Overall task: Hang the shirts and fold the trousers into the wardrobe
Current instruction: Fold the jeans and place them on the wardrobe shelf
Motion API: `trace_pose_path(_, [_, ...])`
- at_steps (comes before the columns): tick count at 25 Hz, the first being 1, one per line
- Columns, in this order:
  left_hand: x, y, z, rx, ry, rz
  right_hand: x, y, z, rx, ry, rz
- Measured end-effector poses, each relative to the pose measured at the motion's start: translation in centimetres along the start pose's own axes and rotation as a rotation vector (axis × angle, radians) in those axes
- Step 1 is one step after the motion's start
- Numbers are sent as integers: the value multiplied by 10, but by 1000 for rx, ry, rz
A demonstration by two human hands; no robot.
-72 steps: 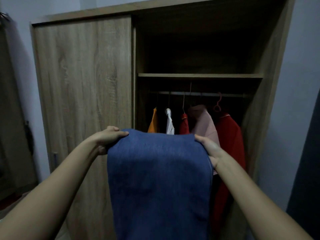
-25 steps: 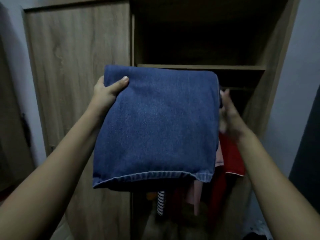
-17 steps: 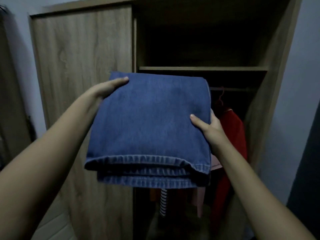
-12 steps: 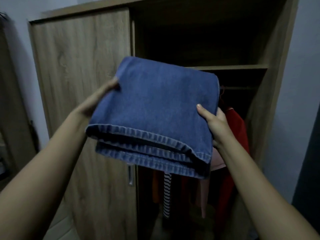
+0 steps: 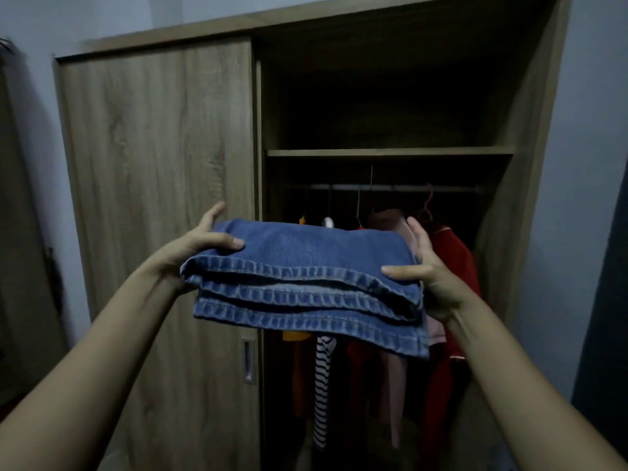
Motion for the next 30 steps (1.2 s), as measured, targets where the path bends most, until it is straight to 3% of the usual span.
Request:
trace_pose_path(4, [-5, -19, -2, 63, -110, 50, -8, 7, -4, -88, -23, -88])
trace_pose_path(9, [0, -21, 3, 172, -329, 122, -20, -5, 4, 115, 142, -242])
trace_pose_path(14, [10, -3, 2, -37, -485, 164, -25, 6, -1, 49, 313, -378])
trace_pose_path(16, [19, 1, 2, -51, -700, 200, -32, 10, -4, 59, 464, -446])
trace_pose_path(18, [29, -1, 3, -55, -952, 316, -38, 9, -4, 138, 615, -522])
trace_pose_path(20, [33, -8, 6, -70, -1092, 562, -44, 5, -3, 304, 801, -634])
trace_pose_path(23, [31, -14, 11, 112, -1250, 819, -49, -5, -3, 551, 1082, -847])
trace_pose_path(27, [24, -22, 14, 352, -1582, 902, -60, -18, -1, 725, 1318, -948])
trace_pose_path(30, [14, -37, 19, 404, -1761, 888, -66, -25, -2, 784, 1472, -1005])
Point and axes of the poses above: each hand's wrist, its own y-axis away from the middle knuckle, its own z-axis out of the palm, x = y × z, the point moved 1 cm from there along -y, towards the middle knuckle, and after that the axes turned 9 degrees about y, right-handed, at the moved point
